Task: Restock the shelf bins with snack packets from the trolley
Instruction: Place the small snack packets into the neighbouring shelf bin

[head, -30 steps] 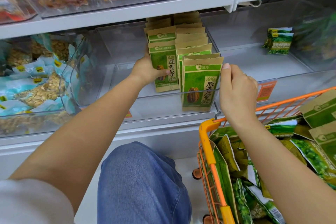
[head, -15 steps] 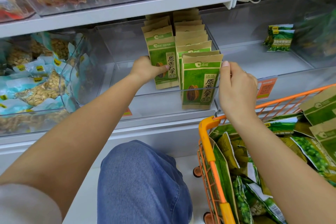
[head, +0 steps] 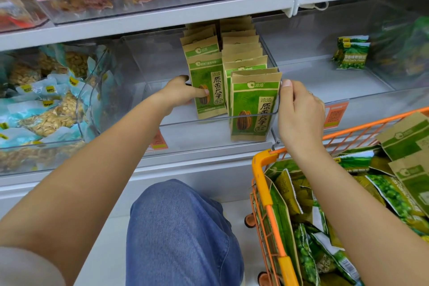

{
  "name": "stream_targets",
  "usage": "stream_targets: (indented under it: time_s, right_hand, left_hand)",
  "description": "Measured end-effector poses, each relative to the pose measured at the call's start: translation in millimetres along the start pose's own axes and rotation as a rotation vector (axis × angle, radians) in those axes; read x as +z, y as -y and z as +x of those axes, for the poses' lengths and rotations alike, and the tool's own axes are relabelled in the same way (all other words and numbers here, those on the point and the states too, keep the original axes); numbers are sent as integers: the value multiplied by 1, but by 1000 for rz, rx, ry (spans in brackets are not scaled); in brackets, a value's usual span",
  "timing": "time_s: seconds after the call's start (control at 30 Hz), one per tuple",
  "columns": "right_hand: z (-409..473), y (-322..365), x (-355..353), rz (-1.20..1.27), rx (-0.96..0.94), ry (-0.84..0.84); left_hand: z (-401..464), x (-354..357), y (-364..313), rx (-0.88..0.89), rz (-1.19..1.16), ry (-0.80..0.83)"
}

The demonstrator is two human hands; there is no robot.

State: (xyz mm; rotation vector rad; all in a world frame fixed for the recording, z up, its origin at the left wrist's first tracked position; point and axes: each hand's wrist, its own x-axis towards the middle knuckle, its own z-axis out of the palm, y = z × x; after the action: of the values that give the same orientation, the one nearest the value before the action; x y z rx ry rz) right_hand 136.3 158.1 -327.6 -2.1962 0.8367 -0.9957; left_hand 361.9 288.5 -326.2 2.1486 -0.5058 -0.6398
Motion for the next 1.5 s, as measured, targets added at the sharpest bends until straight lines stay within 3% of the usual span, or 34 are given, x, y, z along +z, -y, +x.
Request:
stream_targets:
  time_s: [0.1, 0.17, 0.23, 0.37, 0.47, 0.57, 0.67, 0.73, 0.83, 1.03, 1.13, 1.3, 1.5]
  right_hand:
    - [3, 1, -7, 174, 104, 51]
    - [8, 2, -21, 354, 202, 100]
    - [10, -1, -45, 419, 217, 141]
    - [-6, -13, -103, 284, 131, 360]
    - [-24, -24, -141, -2, 78, 583]
    - [-48, -30, -170, -309, 66, 755]
    - [-75, -21, -170, -407, 49, 892]
    - [-92, -10, -155, -457, -16, 920]
    - [-109, 9, -127, -503, -112, 877]
    - [-120, 17, -109, -457, -21, 876]
    - [-110, 9, -121, -273, 38, 842]
    - [-85, -14, -155, 361, 264, 757]
    - [-87, -15, -150, 495, 336, 747]
  left_hand:
    - [-17, -5, -12, 39, 145, -219]
    - [-47, -5, -26, 230, 216, -449]
    - [-85, 4, -38, 492, 159, -502]
    - [-150, 50, -50, 757, 154, -142]
    - [-174, 89, -49, 911, 339, 199]
    - [-174, 109, -40, 1010, 638, 279]
    - [-171, 112, -36, 974, 804, 208]
    - [-171, 110, -36, 965, 789, 128]
    - [-173, 108, -36, 953, 611, -15]
    - [-173, 116, 2, 801, 146, -113]
    - [-182, 118, 7, 788, -40, -141]
    - [-185, 115, 4, 585, -399, 11]
    - [-190, 115, -6, 549, -479, 146]
